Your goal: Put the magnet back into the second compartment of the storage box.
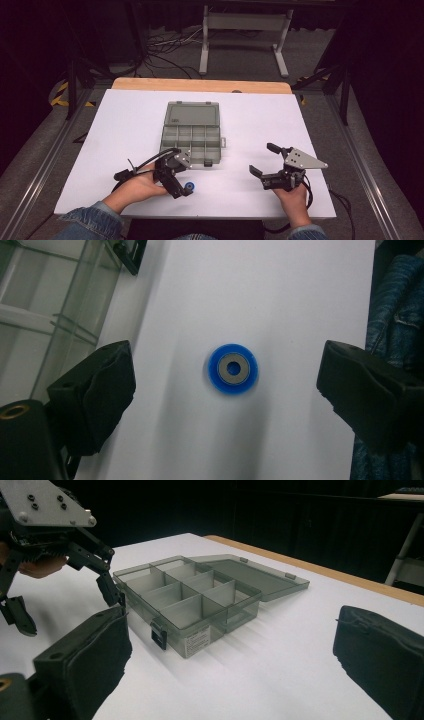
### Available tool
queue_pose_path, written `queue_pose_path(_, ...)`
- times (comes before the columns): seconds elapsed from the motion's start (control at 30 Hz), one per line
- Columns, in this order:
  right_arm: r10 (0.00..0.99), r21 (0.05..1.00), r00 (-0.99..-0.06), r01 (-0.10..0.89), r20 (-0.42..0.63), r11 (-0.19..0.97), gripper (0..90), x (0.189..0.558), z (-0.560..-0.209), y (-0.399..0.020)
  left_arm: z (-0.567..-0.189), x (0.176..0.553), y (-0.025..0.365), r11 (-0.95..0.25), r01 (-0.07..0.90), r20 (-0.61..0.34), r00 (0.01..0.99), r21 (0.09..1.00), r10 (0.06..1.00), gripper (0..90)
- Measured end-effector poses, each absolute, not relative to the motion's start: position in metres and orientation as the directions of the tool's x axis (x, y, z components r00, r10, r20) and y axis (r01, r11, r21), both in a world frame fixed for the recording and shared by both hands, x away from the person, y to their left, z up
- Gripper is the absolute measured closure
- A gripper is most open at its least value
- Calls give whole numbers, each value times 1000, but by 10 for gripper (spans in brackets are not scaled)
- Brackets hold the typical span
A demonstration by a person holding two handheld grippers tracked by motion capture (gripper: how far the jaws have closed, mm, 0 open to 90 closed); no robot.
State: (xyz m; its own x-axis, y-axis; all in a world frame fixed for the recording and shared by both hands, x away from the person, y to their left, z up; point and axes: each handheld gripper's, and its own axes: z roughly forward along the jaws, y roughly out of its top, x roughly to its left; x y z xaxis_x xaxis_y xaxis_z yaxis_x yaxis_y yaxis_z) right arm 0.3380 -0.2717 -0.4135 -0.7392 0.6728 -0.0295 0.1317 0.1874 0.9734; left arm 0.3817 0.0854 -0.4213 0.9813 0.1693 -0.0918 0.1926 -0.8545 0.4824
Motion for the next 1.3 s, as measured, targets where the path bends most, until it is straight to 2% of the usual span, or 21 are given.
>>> queue_pose_path(0.5, 673, 973, -739, 135, -27, 186, 25, 338, -414, -272, -432, 377, 78, -881, 170, -81, 986, 442, 149, 141)
queue_pose_path(0.93, 663, 975, -748, 139, -11, 173, 29, 339, -414, -273, -434, 375, 76, -902, 141, -31, 989, 409, 141, 415)
queue_pose_path(0.97, 662, 975, -749, 142, -7, 170, 30, 339, -414, -274, -435, 375, 75, -906, 136, -25, 990, 402, 137, 415)
queue_pose_path(1.23, 663, 975, -749, 144, -4, 169, 32, 339, -414, -275, -433, 373, 76, -908, 120, -7, 992, 401, 128, 601)
queue_pose_path(1.3, 663, 975, -749, 141, -8, 171, 32, 339, -414, -274, -433, 372, 76, -908, 121, -5, 991, 401, 130, 614)
